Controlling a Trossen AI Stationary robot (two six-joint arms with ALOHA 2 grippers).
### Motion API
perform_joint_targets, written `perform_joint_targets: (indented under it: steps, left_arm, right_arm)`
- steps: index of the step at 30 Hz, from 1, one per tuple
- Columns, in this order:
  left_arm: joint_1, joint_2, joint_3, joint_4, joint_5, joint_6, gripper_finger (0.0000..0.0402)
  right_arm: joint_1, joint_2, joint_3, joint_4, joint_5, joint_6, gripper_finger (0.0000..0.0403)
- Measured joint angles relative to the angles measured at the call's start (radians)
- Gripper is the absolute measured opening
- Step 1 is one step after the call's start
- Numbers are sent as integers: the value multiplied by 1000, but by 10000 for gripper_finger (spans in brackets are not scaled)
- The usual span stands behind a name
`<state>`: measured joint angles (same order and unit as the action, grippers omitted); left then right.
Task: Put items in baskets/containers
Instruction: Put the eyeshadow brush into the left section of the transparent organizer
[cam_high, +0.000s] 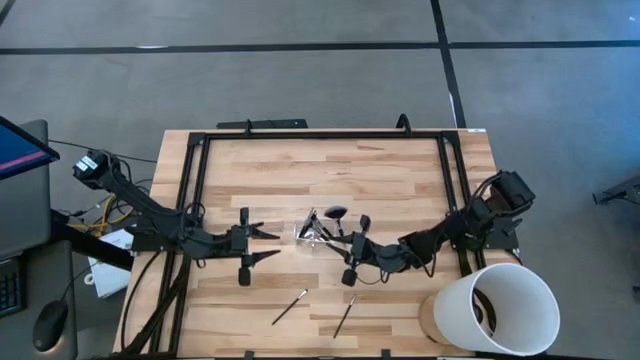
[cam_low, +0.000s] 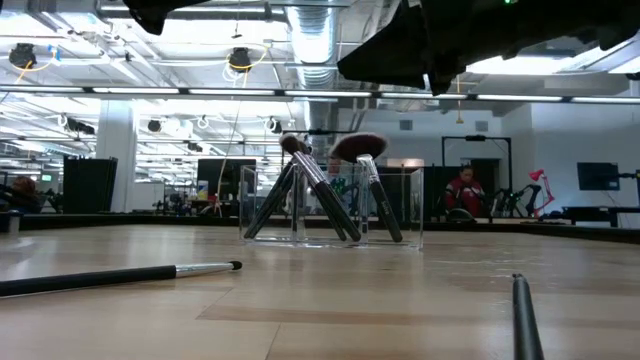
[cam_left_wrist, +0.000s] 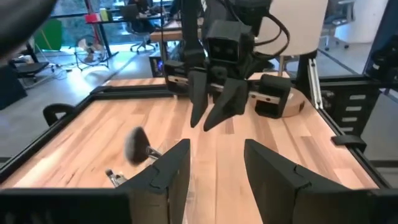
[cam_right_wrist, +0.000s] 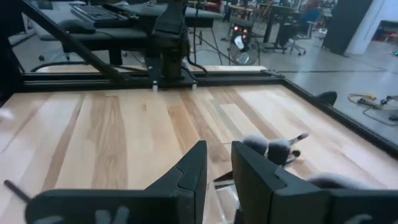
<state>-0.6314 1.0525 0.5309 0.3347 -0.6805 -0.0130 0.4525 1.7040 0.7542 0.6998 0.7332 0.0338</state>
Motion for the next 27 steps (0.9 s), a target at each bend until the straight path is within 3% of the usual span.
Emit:
perform_joint_targets:
  steps: [9,14,21,27]
  left_arm:
    - [-39,38,8,-19,23,-51,149]
    - [-74,53,37,-19,26,-70,149]
    - [-122,202,139,-32,20,-81,149]
    - [-140,315,222,-99,28,-216,149]
  right_arm:
    - [38,3,0,-146,-1,204,66]
    - [94,3,0,-132,0,234,66]
    - [182,3,32,-228,59,348,66]
    - [209,3,80,-352,78,406,66]
